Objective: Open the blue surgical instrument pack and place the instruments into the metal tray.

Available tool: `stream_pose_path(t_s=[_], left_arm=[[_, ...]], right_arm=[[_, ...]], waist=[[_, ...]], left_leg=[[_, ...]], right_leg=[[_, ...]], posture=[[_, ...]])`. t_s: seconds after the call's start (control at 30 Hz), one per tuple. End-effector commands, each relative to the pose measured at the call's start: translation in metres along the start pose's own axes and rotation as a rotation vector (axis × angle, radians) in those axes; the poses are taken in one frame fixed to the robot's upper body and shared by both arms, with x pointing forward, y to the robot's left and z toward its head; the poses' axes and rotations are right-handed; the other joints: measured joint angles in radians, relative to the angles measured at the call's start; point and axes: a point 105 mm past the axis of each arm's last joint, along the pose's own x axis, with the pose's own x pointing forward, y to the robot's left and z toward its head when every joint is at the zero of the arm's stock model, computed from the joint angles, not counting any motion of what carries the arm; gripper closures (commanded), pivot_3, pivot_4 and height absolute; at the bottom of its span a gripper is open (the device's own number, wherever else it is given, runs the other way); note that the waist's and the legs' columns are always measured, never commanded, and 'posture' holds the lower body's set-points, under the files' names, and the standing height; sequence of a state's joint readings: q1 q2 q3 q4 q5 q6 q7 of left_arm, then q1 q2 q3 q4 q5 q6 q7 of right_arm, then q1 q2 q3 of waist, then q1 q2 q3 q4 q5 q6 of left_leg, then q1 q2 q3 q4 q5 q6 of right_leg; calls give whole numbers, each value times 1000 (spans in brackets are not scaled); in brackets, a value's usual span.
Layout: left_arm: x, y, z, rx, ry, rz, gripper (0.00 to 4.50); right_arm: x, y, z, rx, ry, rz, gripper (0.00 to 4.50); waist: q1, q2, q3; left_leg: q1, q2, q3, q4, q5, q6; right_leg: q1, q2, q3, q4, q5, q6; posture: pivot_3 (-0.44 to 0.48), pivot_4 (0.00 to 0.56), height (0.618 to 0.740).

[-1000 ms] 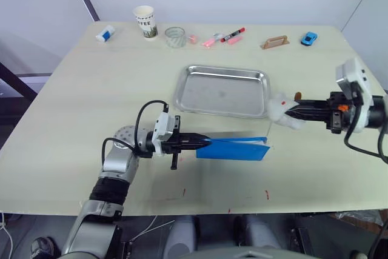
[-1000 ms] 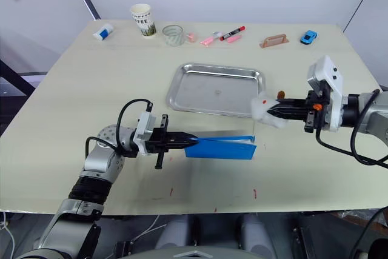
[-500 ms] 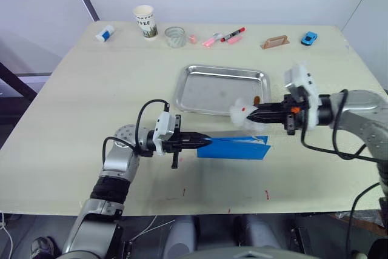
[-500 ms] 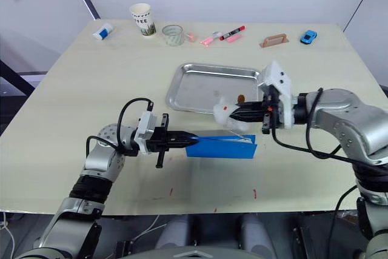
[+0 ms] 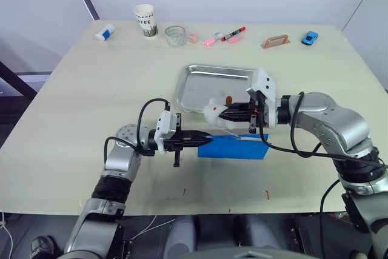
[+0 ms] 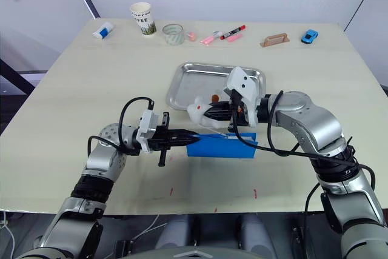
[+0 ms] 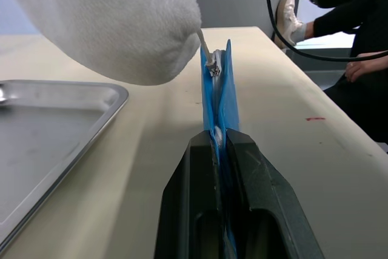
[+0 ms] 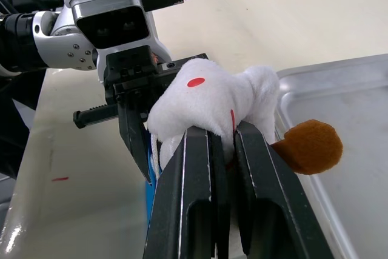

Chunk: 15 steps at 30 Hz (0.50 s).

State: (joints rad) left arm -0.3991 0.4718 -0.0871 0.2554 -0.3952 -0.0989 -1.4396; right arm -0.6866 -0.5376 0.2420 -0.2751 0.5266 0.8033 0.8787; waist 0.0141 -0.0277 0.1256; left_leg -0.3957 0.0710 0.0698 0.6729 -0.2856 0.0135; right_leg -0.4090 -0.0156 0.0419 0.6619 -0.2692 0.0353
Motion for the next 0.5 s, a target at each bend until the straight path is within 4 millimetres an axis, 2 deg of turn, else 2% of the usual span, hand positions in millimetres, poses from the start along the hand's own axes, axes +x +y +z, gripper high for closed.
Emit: stream_pose_path(t_s=[0.03,0.17,0.33,0.5], left_arm=[[1,0,-6,2,14,3,4500],[2,-2,-9,-2,11,-9,4500],[-1,-5,-15,-6,15,-11,4500],[-2,-6,-16,-8,18,-8,4500]], right_arm=[[2,-5,26,-70,-77,-19,4485],[7,-5,27,-69,-83,-13,4485],[13,4,13,-41,-54,11,4485],[-2,9,11,-46,-55,2,4485]], waist=[[-1,0,0],[0,0,0],[-1,0,-1],[0,0,-1]], left_leg=[[0,0,0,0,0,0],[0,0,0,0,0,0],[0,0,0,0,0,0],[0,0,0,0,0,0]], right_leg=[[0,0,0,0,0,0],[0,0,0,0,0,0],[0,0,0,0,0,0],[0,0,0,0,0,0]], posture=[[0,150,740],[0,150,740],[0,150,740],[0,150,740]])
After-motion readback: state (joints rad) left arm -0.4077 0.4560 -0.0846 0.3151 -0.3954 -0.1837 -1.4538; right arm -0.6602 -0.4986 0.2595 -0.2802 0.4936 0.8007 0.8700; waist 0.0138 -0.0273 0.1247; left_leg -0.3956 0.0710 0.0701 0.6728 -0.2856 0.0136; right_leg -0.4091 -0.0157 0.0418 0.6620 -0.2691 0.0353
